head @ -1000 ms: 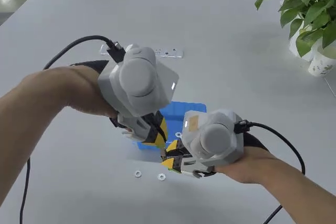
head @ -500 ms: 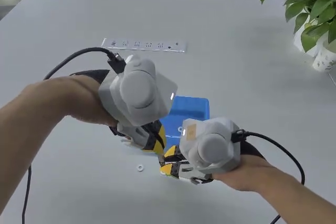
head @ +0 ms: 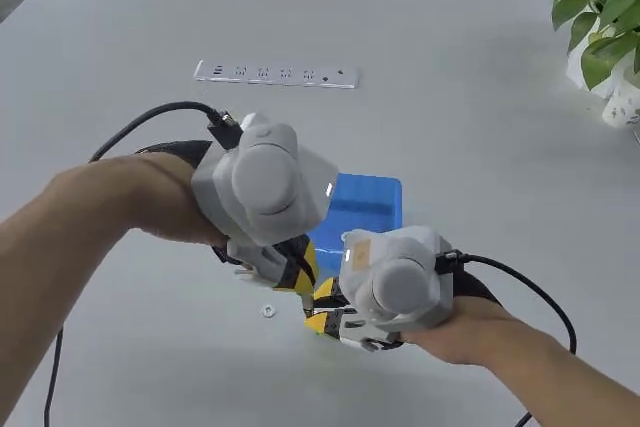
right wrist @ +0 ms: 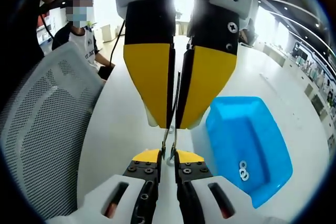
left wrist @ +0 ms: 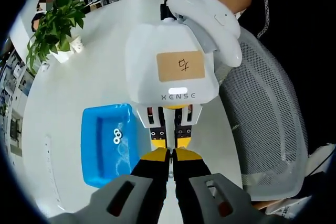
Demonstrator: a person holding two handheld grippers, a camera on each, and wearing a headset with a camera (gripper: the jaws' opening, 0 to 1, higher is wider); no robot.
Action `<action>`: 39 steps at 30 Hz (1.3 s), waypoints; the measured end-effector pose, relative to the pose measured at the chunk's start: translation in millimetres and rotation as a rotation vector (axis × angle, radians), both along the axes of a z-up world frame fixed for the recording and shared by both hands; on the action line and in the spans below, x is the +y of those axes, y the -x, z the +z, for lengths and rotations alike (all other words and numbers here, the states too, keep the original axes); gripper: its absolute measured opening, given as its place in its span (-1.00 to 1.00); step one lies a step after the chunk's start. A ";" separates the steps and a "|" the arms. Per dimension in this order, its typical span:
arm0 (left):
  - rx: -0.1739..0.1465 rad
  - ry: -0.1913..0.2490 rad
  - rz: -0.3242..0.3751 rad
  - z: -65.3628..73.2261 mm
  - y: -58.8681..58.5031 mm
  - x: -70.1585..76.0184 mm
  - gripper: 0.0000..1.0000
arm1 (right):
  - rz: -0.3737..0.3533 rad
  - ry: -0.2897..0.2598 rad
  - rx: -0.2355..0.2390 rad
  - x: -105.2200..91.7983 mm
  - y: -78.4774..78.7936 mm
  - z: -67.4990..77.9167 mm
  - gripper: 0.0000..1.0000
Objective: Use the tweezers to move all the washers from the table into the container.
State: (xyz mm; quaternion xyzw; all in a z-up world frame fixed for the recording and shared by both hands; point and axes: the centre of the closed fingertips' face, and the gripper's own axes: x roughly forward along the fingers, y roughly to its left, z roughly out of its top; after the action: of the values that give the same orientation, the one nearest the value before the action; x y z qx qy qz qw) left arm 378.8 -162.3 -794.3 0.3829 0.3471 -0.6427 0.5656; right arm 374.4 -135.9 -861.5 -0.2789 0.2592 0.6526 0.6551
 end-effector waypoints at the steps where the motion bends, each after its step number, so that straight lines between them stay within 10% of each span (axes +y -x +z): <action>1: 0.002 0.000 0.001 -0.2 -0.1 0.3 -0.88 | 0.000 -0.001 0.002 0.1 0.1 -0.3 -0.77; 39: 0.027 0.013 0.014 -9.4 2.3 -0.6 -0.88 | 0.002 0.012 0.020 -0.9 0.5 -11.9 -0.79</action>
State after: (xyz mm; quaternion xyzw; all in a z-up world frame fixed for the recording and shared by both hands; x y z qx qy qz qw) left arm 376.5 -163.0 -803.7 0.3680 0.3532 -0.6462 0.5677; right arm 373.9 -136.8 -873.4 -0.2763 0.2694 0.6544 0.6503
